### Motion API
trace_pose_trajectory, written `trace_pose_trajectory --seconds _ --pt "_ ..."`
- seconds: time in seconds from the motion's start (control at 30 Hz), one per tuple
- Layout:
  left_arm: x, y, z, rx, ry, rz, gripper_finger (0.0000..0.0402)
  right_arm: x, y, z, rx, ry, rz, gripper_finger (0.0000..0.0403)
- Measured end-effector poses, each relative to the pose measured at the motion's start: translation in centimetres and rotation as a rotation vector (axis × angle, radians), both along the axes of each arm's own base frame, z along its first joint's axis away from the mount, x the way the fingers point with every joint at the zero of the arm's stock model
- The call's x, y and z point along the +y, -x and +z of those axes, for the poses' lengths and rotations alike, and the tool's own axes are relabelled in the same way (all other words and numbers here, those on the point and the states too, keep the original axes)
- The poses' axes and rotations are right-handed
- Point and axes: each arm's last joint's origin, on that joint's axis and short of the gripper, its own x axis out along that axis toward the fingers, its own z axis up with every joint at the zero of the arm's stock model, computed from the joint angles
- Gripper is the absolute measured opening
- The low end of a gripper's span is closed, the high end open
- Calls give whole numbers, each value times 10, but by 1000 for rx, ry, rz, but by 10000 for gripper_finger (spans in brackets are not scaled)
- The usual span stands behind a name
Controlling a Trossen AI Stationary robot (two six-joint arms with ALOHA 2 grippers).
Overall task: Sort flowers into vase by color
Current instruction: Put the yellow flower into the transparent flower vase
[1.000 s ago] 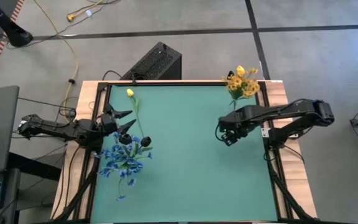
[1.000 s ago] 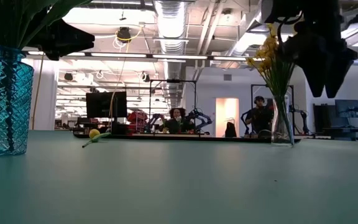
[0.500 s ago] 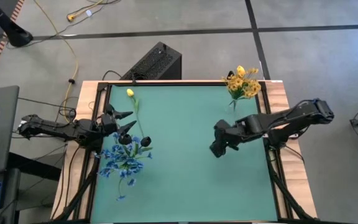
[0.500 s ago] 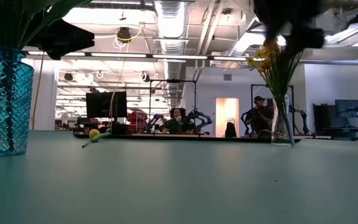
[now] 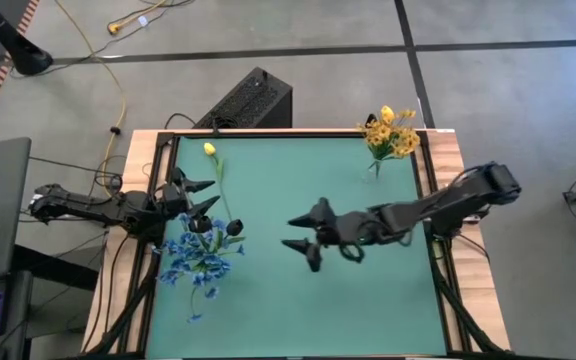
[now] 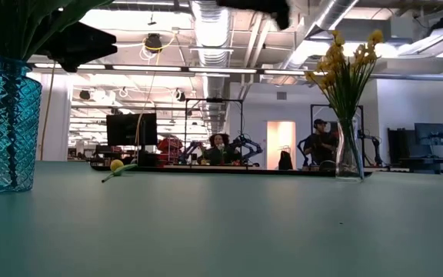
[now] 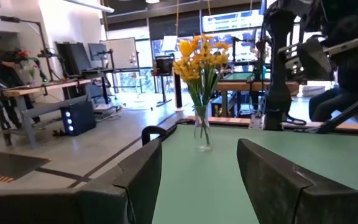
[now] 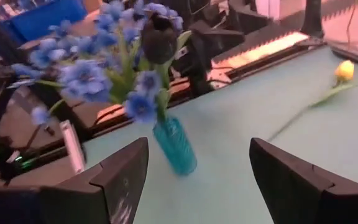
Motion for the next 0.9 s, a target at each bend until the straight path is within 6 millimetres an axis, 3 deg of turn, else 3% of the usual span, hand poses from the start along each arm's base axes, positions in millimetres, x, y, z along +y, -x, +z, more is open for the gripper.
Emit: trace_pose_trajectory --seconds 0.13,0.4,0.6,0.9 --pt "0 0 -1 5 4 -16 199 -10 -32 -17 -69 16 -43 306" --pt "0 0 -1 14 -10 -14 199 -37 -101 -68 38 54 -137 306" --pt "0 0 -1 14 -11 -13 199 -68 -150 -103 73 58 -214 306" --pt "0 0 -1 15 -13 -13 199 -104 -209 -164 103 62 -297 306"
